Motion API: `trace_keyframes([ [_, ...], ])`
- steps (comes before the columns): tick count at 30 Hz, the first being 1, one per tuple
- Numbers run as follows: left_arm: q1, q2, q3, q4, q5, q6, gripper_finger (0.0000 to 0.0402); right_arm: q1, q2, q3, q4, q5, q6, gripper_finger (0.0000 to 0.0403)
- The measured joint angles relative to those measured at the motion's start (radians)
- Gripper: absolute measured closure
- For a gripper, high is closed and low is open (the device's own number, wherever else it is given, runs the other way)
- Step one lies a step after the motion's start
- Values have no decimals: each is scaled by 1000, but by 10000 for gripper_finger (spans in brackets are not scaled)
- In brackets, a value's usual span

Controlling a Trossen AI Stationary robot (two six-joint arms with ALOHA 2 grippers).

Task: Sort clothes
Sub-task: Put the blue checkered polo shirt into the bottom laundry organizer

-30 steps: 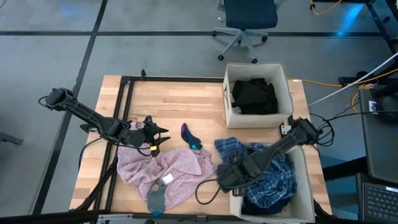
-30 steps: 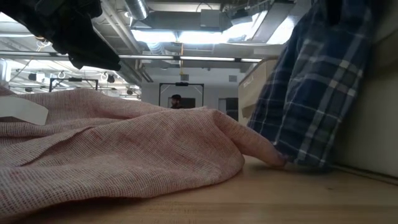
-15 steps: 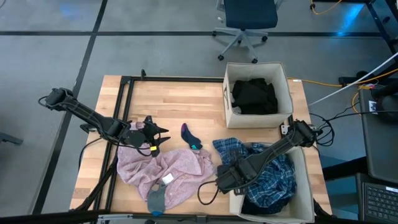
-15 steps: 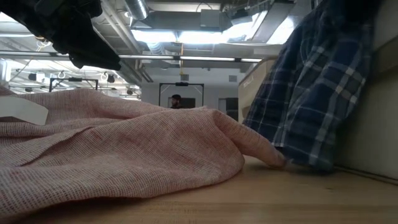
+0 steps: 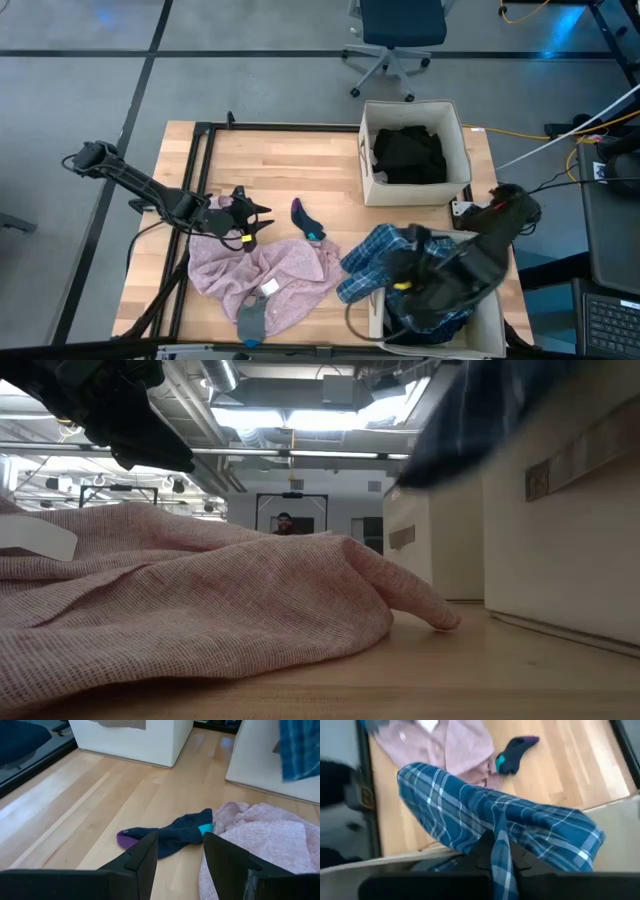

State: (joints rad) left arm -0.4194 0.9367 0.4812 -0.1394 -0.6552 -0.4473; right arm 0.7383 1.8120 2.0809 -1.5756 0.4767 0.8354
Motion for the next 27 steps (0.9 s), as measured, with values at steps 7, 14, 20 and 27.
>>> trace_keyframes([
  [7, 0, 0, 0, -1, 0, 4, 251, 124, -180, -124, 4, 63, 245, 396],
  [14, 0, 0, 0, 1, 0, 13, 251, 247, -364, -451, 4, -72, 630, 398],
  [20, 0, 0, 0, 0, 0, 11, 251, 376, -447, -739, 8, -337, 1003, 397],
  [27, 0, 0, 0, 1, 0, 10, 251, 454, -449, -937, 248, -383, 1130, 391],
])
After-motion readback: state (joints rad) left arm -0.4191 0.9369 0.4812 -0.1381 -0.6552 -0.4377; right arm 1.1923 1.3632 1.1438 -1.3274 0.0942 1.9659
